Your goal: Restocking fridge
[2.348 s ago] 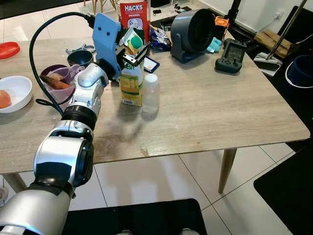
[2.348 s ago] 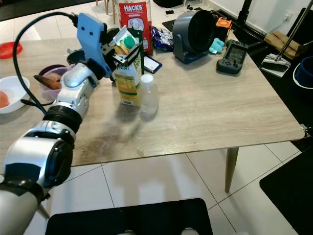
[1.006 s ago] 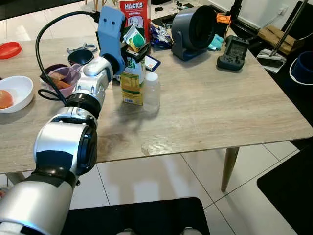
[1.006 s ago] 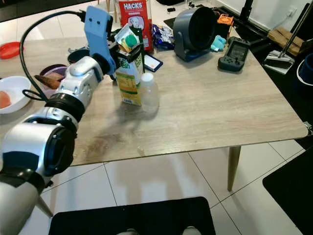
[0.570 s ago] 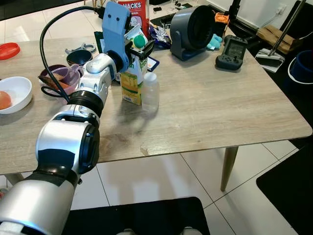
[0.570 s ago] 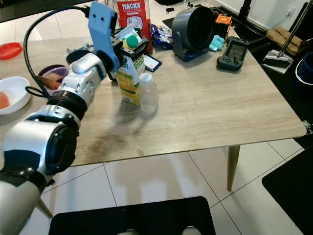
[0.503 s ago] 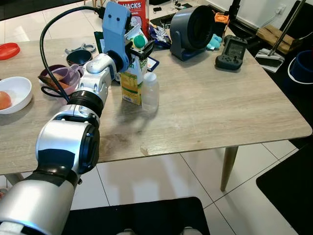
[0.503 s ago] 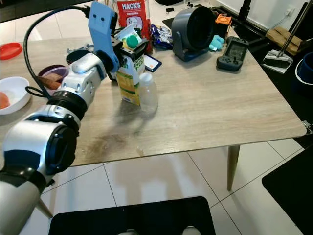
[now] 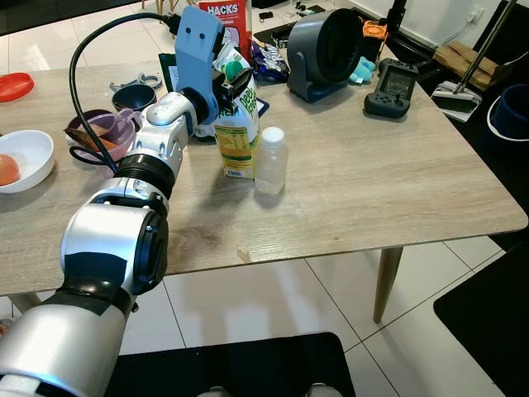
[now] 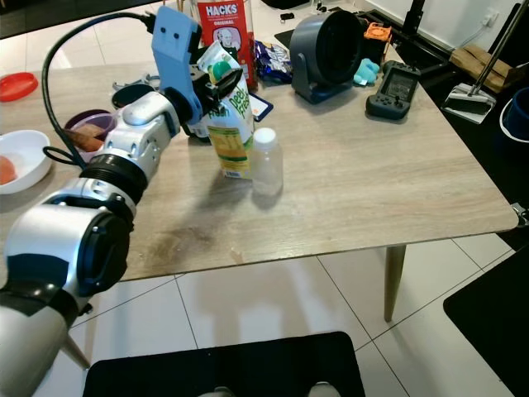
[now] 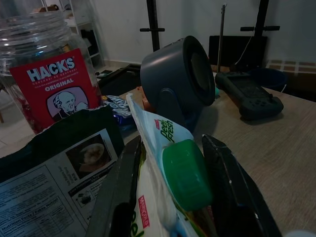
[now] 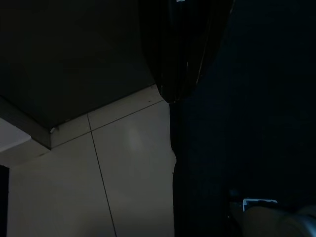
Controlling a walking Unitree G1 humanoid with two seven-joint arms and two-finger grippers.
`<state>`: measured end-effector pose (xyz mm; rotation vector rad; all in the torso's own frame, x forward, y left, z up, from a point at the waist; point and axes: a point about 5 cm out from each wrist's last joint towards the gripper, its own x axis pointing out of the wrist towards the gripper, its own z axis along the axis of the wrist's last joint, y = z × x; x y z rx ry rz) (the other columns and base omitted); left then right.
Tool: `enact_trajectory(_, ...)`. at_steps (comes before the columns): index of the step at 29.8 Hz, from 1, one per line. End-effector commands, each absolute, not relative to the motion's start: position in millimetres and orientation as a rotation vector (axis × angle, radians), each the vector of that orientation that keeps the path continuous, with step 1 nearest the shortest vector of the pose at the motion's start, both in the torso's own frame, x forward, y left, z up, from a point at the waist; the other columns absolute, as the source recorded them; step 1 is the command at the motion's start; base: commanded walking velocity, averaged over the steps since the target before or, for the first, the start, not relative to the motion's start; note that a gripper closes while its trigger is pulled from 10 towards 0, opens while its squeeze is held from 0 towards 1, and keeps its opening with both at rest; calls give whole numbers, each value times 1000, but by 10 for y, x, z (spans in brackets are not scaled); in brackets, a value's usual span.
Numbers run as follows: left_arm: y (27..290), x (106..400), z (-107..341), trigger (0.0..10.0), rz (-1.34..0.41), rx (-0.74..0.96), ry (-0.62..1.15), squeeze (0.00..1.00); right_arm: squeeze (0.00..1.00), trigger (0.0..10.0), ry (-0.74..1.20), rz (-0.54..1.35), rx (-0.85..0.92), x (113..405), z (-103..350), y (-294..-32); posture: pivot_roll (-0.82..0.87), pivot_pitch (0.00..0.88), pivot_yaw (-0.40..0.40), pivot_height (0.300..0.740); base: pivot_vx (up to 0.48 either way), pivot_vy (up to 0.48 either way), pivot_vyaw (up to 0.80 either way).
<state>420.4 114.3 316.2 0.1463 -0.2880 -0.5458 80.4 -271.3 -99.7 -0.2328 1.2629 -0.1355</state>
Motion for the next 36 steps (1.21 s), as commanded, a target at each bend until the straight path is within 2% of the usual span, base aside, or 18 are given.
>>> enact_trajectory(1, 1107, 4207, 3054, 0, -563, 146, -249, 0, 0, 10000, 1281, -147, -216, 732, -1018, -2694, -151, 184, 73, 740, 0, 0, 0)
enact_trajectory(10, 1236, 4217, 3090, 0, -506, 153, -263, 0, 0, 10000, 1272, -144, -217, 785, -1011, -2686, -145, 173, 70, 740, 0, 0, 0)
enact_trajectory(11, 1310, 4220, 3149, 1686, -461, 189, -282, 0, 0, 10000, 1269, -143, -216, 803, -1010, -2681, -141, 168, 69, 740, 0, 0, 0)
enact_trajectory(12, 1334, 4220, 3169, 1686, -445, 205, -288, 0, 0, 10000, 1268, -143, -216, 809, -1009, -2679, -141, 168, 69, 740, 0, 0, 0)
enact_trajectory(13, 1372, 4221, 3200, 8510, -419, 233, -297, 0, 0, 10000, 1266, -142, -216, 819, -1008, -2676, -136, 163, 67, 740, 0, 0, 0)
enact_trajectory(14, 1372, 4221, 3200, 8510, -419, 233, -297, 0, 0, 10000, 1266, -142, -216, 819, -1008, -2676, -136, 163, 67, 740, 0, 0, 0)
enact_trajectory(15, 1458, 4220, 3271, 10000, -361, 283, -313, 0, 0, 10000, 1263, -140, -215, 840, -1007, -2668, -131, 156, 65, 740, 0, 0, 0)
enact_trajectory(19, 1507, 4219, 3312, 10000, -329, 307, -322, 0, 0, 10000, 1261, -139, -215, 853, -1006, -2662, -130, 154, 64, 740, 0, 0, 0)
enact_trajectory(22, 1679, 4206, 3404, 10000, -244, 365, -335, 0, 0, 10000, 1248, -132, -215, 930, -998, -2636, -115, 133, 59, 740, 0, 0, 0)
enact_trajectory(24, 1697, 4202, 3413, 10000, -240, 366, -338, 0, 0, 10000, 1245, -130, -216, 947, -995, -2633, -114, 132, 59, 740, 0, 0, 0)
enact_trajectory(25, 1701, 4199, 3416, 0, -242, 364, -340, 0, 0, 10000, 1244, -129, -216, 956, -993, -2632, -114, 132, 59, 740, 0, 0, 0)
enact_trajectory(29, 1557, 4160, 3440, 0, -413, 254, -388, 0, 0, 10000, 1233, -125, -215, 1021, -983, -2614, -106, 108, 58, 740, 0, 0, 0)
enact_trajectory(36, 1426, 4101, 3481, 0, -556, 136, -440, 0, 0, 10000, 1222, -124, -210, 1093, -973, -2590, -104, 83, 58, 740, 0, 0, 0)
